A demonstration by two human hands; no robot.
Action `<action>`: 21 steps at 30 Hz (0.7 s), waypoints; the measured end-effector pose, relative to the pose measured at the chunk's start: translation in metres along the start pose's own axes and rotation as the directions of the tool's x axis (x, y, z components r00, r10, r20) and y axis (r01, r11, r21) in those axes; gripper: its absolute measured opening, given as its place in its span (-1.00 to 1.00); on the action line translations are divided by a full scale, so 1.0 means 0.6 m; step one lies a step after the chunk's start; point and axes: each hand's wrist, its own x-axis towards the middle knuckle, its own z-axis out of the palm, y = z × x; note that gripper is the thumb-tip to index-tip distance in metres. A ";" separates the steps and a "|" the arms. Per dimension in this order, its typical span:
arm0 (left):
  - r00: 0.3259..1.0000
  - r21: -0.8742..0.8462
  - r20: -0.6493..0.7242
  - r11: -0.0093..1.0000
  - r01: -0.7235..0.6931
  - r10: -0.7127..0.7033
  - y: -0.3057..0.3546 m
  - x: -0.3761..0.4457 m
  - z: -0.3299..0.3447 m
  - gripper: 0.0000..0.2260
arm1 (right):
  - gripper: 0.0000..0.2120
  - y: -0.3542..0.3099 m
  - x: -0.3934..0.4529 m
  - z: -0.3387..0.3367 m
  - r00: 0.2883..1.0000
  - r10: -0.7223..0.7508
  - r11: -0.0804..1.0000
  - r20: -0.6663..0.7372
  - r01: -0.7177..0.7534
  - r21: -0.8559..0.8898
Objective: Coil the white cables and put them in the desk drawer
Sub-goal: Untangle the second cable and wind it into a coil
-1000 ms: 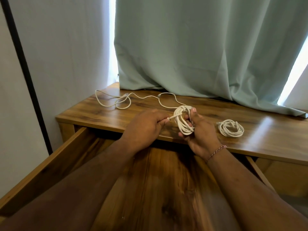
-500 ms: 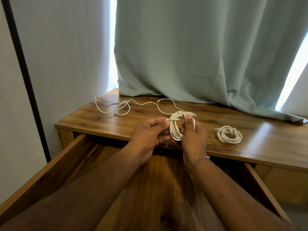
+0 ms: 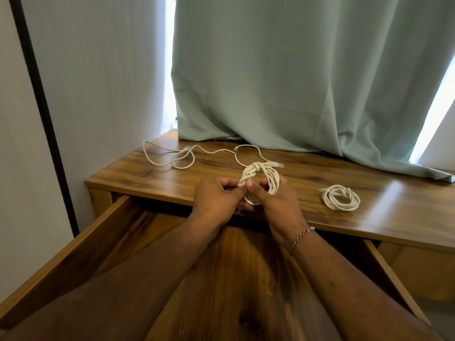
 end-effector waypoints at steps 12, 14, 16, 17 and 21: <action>0.979 -0.161 -0.188 0.986 0.051 -0.081 0.006 0.005 0.018 -0.70 | -0.47 -0.023 0.003 -0.001 1.000 -0.008 0.997 -0.012 0.007 -0.075; 0.977 -0.163 -0.199 0.986 0.040 -0.072 0.009 0.007 0.015 -0.67 | -0.49 -0.023 0.009 -0.008 0.989 -0.146 0.940 -0.001 0.139 -0.311; 0.981 -0.156 -0.180 0.987 0.045 -0.073 0.013 0.009 0.011 -0.67 | -0.47 -0.029 0.011 -0.019 0.973 -0.223 0.880 0.062 0.228 -0.416; 0.985 -0.131 -0.152 0.990 0.055 -0.075 0.014 0.012 0.008 -0.68 | -0.43 -0.031 0.012 -0.027 0.967 -0.231 0.864 0.107 0.254 -0.435; 0.998 0.024 0.006 0.997 0.067 -0.067 0.015 0.017 0.003 -0.69 | -0.30 -0.043 0.011 -0.056 0.948 -0.196 0.819 0.250 0.298 -0.490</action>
